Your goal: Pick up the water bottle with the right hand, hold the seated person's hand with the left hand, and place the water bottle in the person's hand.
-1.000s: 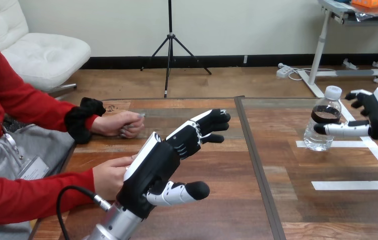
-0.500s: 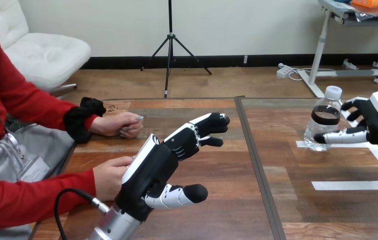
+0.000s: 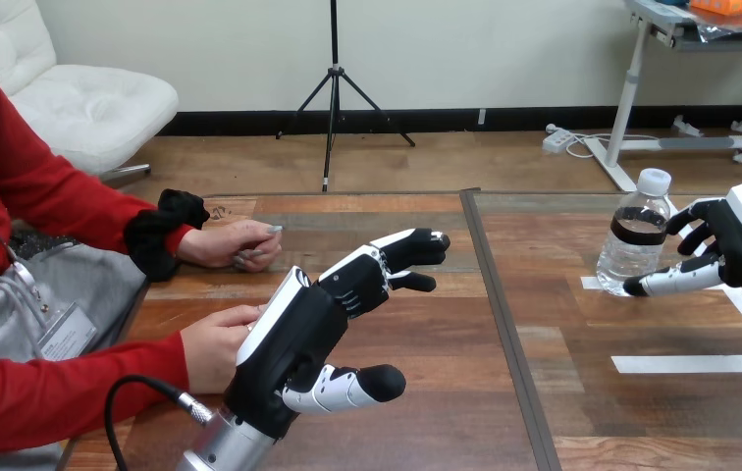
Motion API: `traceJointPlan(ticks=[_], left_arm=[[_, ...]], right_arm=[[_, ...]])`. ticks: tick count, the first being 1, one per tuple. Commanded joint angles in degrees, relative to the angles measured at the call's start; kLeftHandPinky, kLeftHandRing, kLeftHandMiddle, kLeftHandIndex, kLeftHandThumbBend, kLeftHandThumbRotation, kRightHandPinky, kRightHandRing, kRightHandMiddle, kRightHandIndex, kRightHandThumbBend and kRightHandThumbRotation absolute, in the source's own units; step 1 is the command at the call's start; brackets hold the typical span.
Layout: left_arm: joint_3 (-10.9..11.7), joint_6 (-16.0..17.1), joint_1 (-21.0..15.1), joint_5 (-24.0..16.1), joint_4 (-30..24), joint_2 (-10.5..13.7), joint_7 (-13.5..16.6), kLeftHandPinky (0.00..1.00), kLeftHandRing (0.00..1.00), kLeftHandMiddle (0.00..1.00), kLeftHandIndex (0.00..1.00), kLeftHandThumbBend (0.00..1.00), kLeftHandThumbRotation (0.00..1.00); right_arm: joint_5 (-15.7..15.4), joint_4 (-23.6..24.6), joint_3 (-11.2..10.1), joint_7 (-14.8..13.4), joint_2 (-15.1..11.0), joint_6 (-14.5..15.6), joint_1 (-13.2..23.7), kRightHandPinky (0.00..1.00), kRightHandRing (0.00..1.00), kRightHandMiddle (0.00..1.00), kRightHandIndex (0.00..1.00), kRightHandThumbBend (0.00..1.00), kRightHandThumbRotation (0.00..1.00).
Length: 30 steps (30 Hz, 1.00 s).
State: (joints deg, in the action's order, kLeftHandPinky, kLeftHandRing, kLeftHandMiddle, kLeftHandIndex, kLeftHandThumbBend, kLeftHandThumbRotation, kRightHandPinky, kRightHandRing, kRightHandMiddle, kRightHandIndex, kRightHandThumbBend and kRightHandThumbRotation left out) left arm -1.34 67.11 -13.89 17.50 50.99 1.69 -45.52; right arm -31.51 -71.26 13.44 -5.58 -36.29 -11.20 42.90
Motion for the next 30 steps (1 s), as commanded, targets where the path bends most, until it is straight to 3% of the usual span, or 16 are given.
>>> traceJointPlan(ticks=[1, 9, 30], left_arm=[[0.26, 0.79, -1.33, 1.34, -2.73, -0.35, 0.2, 0.75, 0.84, 0.85, 0.81, 0.92, 0.68], [0.28, 0.92, -1.21, 1.72, -2.78, -0.56, 0.01, 0.75, 0.83, 0.85, 0.81, 0.92, 0.67], [0.64, 1.32, -1.07, 1.91, -2.47, -0.43, 0.05, 0.74, 0.83, 0.84, 0.8, 0.91, 0.68]], right_arm=[[0.45, -0.2, 0.37, -0.9, 0.88, -0.76, 4.63, 0.52, 0.59, 0.63, 0.69, 1.0, 0.29], [-0.37, -0.4, 1.1, -1.74, 0.98, 0.21, 4.78, 0.5, 0.58, 0.63, 0.68, 1.0, 0.29], [-2.0, 0.36, 3.03, -3.09, 0.55, 4.84, 7.03, 0.57, 0.67, 0.71, 0.78, 1.0, 0.5]])
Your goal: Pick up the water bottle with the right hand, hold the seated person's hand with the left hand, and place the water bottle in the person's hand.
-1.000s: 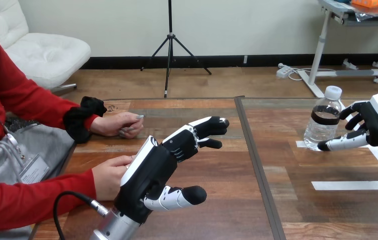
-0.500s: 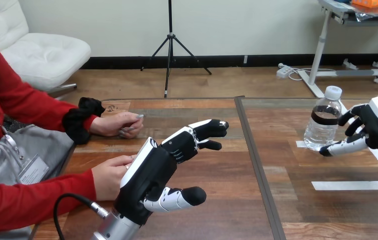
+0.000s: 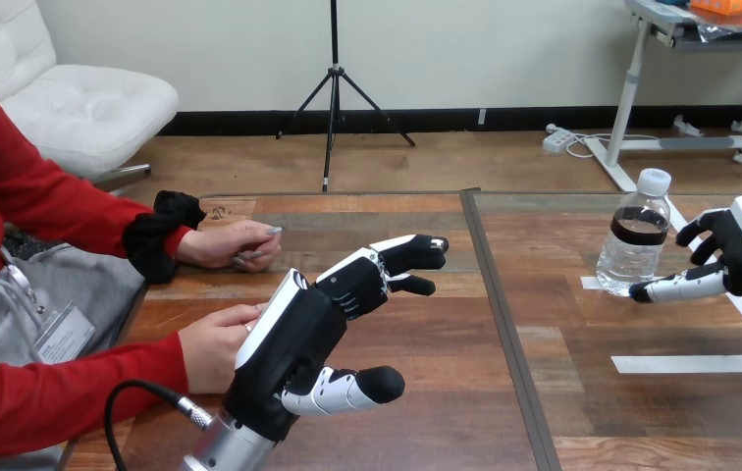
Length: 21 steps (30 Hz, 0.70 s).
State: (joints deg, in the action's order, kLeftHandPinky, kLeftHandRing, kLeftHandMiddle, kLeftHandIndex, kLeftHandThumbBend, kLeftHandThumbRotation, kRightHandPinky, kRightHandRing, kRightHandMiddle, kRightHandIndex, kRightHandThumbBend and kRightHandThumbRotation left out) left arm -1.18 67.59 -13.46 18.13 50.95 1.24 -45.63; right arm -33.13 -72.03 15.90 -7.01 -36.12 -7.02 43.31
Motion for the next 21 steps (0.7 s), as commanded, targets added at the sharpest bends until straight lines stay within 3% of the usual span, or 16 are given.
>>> traceJointPlan(ticks=[1, 21], left_arm=[[0.5, 0.85, -1.48, 1.19, -2.41, 0.04, 0.26, 0.74, 0.83, 0.84, 0.8, 0.91, 0.68], [0.49, 0.79, -1.56, 1.73, -2.27, -0.01, -0.05, 0.73, 0.83, 0.84, 0.8, 0.9, 0.67]], right_arm=[[-0.4, 1.2, 0.6, -1.69, 0.35, 0.69, 6.69, 0.57, 0.67, 0.72, 0.78, 1.0, 0.51], [-0.76, 1.97, 1.31, -0.16, 0.36, 4.74, 9.36, 0.51, 0.67, 0.74, 0.82, 1.0, 0.61]])
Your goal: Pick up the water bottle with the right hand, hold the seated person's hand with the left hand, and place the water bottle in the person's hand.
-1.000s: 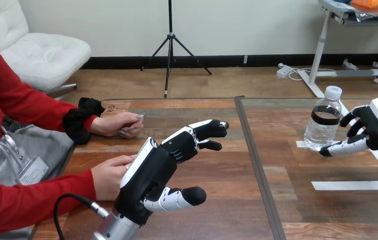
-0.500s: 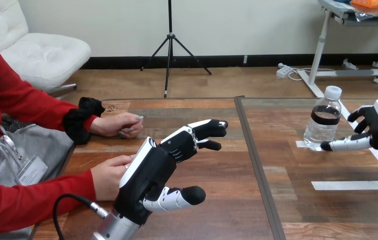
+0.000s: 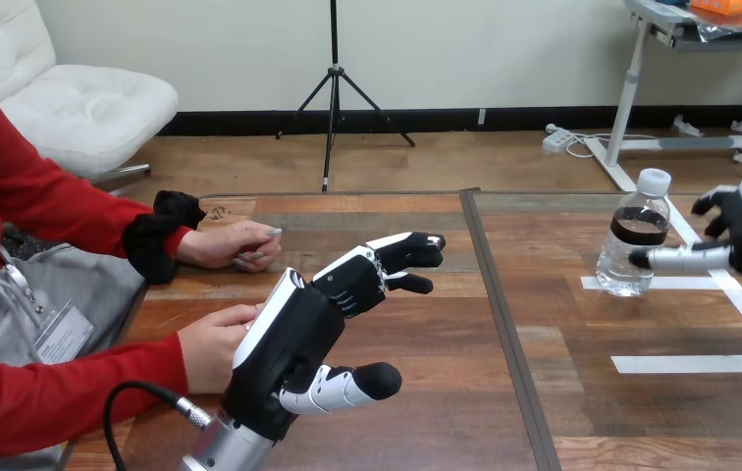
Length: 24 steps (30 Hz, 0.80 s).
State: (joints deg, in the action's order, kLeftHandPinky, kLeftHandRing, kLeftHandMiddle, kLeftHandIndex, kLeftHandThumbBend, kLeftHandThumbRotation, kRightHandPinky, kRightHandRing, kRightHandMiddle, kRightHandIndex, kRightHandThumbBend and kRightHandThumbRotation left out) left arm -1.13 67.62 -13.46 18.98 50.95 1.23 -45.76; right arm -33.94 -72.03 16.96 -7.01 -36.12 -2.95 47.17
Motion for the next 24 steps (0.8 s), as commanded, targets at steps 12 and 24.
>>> traceJointPlan(ticks=[12, 24], left_arm=[[0.46, 1.49, -1.8, 0.75, -1.82, 0.01, 0.18, 0.73, 0.83, 0.84, 0.8, 0.9, 0.67], [0.43, 1.77, -1.59, 0.35, -2.02, -0.08, 0.86, 0.73, 0.83, 0.84, 0.8, 0.9, 0.67]], right_arm=[[-0.26, 2.11, 0.96, 0.48, 0.47, 2.43, 6.71, 0.56, 0.71, 0.76, 0.83, 1.0, 0.63], [0.44, 1.94, 0.44, 0.81, 0.58, 2.41, 7.29, 0.62, 0.74, 0.8, 0.85, 1.0, 0.62]])
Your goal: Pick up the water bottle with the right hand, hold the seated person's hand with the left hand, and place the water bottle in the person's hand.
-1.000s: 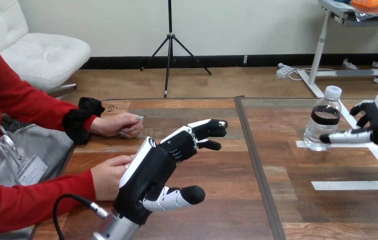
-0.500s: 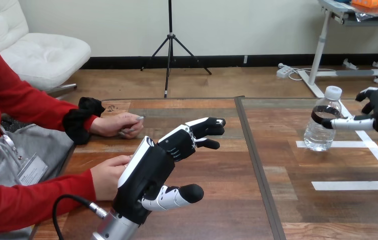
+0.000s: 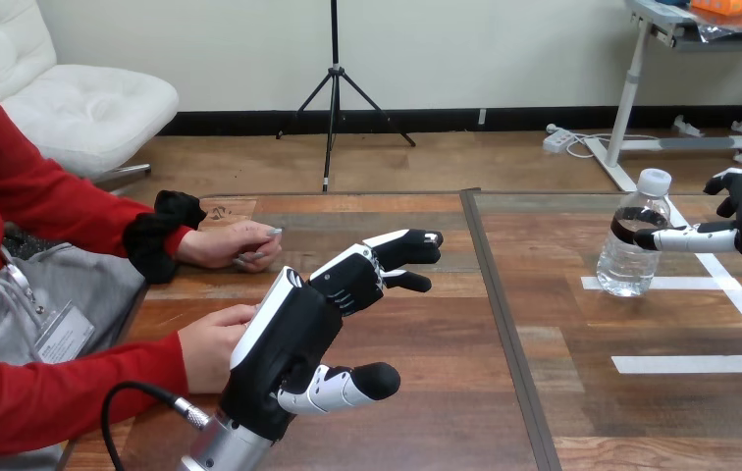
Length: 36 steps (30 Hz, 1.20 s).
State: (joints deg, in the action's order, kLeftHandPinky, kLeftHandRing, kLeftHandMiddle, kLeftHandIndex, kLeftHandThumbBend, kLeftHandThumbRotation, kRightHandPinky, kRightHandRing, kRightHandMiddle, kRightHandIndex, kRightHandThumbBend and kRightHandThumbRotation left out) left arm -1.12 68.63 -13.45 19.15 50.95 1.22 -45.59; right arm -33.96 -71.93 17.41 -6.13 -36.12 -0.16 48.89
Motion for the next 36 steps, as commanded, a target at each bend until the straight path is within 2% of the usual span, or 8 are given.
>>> traceJointPlan(ticks=[1, 11, 27, 36], left_arm=[[0.41, 0.73, -1.56, 0.24, -2.06, -0.1, 0.69, 0.73, 0.83, 0.84, 0.8, 0.9, 0.67], [0.28, 0.35, -1.22, 0.76, -2.38, -0.05, 0.36, 0.72, 0.83, 0.84, 0.8, 0.9, 0.67], [0.14, 0.84, -0.51, -0.42, -2.85, 0.04, 1.59, 0.72, 0.82, 0.84, 0.79, 0.92, 0.66], [-0.08, 0.76, -0.35, -0.37, -3.13, -0.04, 1.74, 0.71, 0.82, 0.83, 0.79, 0.92, 0.66]], right_arm=[[0.45, 1.84, 0.01, -0.04, 0.58, -0.39, 5.62, 0.62, 0.74, 0.8, 0.86, 1.0, 0.62], [1.33, 1.71, -0.65, -0.55, 0.93, -1.1, 5.93, 0.65, 0.76, 0.81, 0.87, 1.0, 0.6], [0.98, 1.06, -0.13, -0.83, 1.54, -3.11, 6.8, 0.69, 0.81, 0.85, 0.88, 1.0, 0.6], [0.63, 0.41, 0.22, -0.74, 2.68, -2.44, 7.63, 0.64, 0.8, 0.84, 0.88, 1.0, 0.6]])
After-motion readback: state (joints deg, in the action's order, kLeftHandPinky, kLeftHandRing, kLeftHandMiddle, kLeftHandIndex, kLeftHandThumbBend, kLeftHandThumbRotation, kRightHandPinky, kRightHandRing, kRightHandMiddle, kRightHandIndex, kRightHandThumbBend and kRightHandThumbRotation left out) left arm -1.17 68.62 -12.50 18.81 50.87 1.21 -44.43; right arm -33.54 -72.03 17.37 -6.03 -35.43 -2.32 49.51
